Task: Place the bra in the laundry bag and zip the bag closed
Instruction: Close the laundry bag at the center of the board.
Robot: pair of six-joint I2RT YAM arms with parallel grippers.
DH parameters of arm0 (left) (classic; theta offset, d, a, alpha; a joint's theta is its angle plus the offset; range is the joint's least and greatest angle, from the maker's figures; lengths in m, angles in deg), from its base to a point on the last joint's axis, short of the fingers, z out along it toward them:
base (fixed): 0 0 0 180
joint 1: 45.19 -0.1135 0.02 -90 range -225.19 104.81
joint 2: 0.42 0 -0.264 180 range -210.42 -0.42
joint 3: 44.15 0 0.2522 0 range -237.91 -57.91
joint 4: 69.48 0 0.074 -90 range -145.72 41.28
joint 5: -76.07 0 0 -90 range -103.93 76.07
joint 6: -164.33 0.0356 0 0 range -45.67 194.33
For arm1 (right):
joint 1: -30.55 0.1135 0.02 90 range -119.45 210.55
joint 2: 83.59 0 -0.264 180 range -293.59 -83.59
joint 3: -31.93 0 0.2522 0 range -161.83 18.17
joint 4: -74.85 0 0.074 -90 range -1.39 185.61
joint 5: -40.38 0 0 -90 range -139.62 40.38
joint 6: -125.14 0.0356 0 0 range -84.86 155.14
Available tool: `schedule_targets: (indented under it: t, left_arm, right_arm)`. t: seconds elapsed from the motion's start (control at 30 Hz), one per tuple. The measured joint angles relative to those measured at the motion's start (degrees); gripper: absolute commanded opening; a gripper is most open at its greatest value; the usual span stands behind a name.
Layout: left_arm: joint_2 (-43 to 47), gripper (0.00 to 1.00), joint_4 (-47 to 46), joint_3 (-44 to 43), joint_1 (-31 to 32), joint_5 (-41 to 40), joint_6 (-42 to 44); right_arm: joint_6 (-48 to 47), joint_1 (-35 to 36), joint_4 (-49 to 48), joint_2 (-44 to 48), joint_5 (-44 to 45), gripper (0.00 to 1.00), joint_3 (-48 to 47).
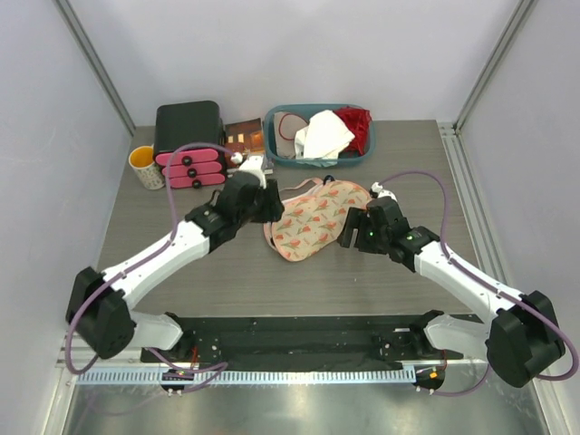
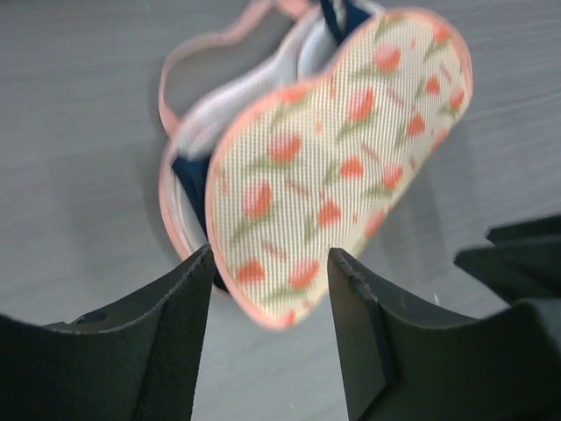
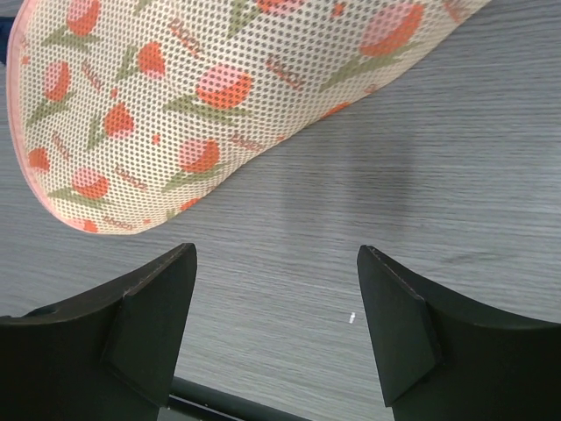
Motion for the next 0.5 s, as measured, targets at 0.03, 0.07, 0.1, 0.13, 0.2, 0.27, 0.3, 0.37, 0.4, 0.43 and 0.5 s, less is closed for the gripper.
schedule_targets:
  t: [0.03, 0.07, 0.1, 0.13, 0.2, 0.27, 0.3, 0.37, 0.4, 0.43, 0.5]
  left_arm:
    - [2.64, 0.57, -0.76, 3.74, 0.09, 0.79, -2.01]
    - [4.59, 0.57, -1.86, 6.99, 0.2, 1.57, -4.15]
    - [5.88, 0.57, -3.06, 9.57, 0.24, 2.16, -5.81]
    - [6.95, 0.55, -4.2, 12.02, 0.33, 2.82, -7.45]
    - [8.26, 0.54, -7.34, 16.61, 0.57, 3.61, -10.86]
    - [8.98, 0.56, -10.58, 20.83, 0.96, 4.22, -14.69]
    - [9.2, 0.56, -12.79, 22.62, 1.25, 4.26, -16.39]
    - [9.49, 0.59, -17.99, 27.21, 2.67, 4.22, -20.85]
    - [9.49, 0.59, -19.43, 28.7, 3.37, 4.13, -22.34]
    - [9.42, 0.59, -21.4, 30.36, 4.39, 3.78, -24.09]
    - [9.16, 0.57, -25.31, 33.14, 6.64, 2.03, -27.19]
  right_arm:
    - [-0.02, 0.0, -0.66, -0.24, -0.61, 0.8, 0.24]
    - [-0.04, 0.0, -1.44, -0.57, -1.42, 0.8, 0.52]
    - [-0.02, 0.0, -2.03, -0.9, -2.03, 0.8, 0.76]
    - [-0.02, 0.0, -2.75, -1.27, -2.8, 0.8, 1.11]
    - [0.02, 0.0, -3.87, -2.01, -4.02, 0.8, 1.66]
    - [0.04, 0.02, -4.92, -2.51, -5.11, 0.8, 2.1]
    - [0.07, 0.02, -5.16, -2.62, -5.42, 0.8, 2.19]
    - [0.17, 0.02, -5.88, -2.69, -6.12, 0.8, 2.38]
    - [0.2, 0.02, -6.14, -2.69, -6.34, 0.8, 2.38]
    - [0.22, 0.02, -6.49, -2.69, -6.51, 0.8, 2.43]
    - [0.24, 0.04, -7.15, -2.64, -6.8, 0.8, 2.6]
